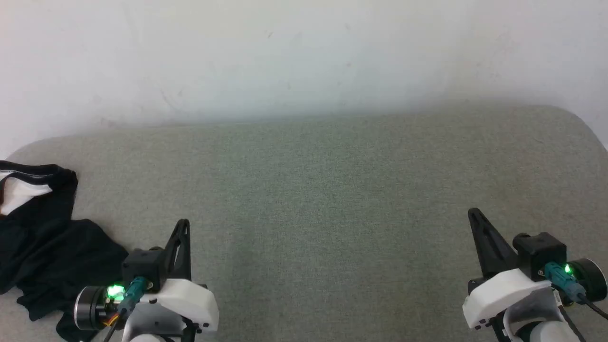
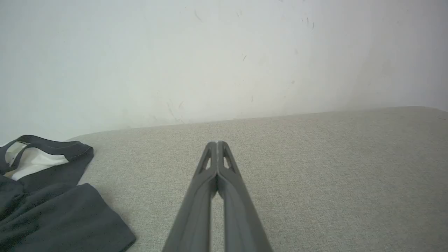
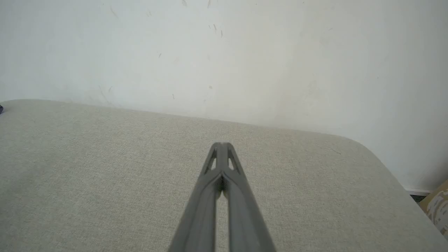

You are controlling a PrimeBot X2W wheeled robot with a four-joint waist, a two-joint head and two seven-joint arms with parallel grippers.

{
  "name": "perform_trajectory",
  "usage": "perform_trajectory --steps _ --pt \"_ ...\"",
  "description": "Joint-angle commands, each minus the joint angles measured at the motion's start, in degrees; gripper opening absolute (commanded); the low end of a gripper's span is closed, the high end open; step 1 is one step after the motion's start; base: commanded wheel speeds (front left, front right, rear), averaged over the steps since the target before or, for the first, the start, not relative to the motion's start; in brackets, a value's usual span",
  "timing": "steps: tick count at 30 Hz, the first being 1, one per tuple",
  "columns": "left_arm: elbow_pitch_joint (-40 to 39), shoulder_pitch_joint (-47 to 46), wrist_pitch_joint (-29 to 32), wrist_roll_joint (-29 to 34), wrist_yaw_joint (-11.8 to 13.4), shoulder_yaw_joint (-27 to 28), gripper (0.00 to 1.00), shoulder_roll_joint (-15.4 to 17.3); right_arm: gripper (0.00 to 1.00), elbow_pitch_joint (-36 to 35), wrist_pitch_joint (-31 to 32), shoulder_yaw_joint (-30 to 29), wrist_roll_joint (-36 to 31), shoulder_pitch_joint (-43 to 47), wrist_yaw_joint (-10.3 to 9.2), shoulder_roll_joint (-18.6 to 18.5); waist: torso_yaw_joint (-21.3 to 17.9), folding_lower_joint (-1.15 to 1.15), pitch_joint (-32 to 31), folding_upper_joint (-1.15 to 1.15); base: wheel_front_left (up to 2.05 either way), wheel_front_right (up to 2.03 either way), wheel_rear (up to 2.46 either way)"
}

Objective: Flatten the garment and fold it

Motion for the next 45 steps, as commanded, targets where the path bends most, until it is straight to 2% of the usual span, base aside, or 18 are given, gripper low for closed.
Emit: perform_trajectory --steps 1,26,27,45 --pt "0.1 -0.7 0.0 0.2 -0.5 0.2 0.00 -0.2 0.00 0.1 0.0 0.0 -0.3 -0.8 -0.05 0.2 0.0 0.00 0.0 0.00 0.00 0.00 0.00" --pt "0.1 -0.7 0.0 0.2 -0.5 0.2 0.00 -0.2 0.00 0.1 0.0 0.0 -0.3 -0.8 -0.05 0.2 0.0 0.00 0.0 0.00 0.00 0.00 0.00" --pt "0.0 0.0 0.0 0.0 0.0 0.0 1.00 0.0 1.00 0.0 0.0 0.0 0.0 0.0 0.00 0.0 0.0 0.00 0.0 0.00 0.00 0.00 0.00" --pt "-0.9 1.3 -1.6 -0.9 -0.5 0.1 1.00 0.0 1.00 0.0 -1.6 -1.9 1.5 1.0 -0.01 0.0 0.2 0.00 0.1 0.00 0.00 0.00 0.00"
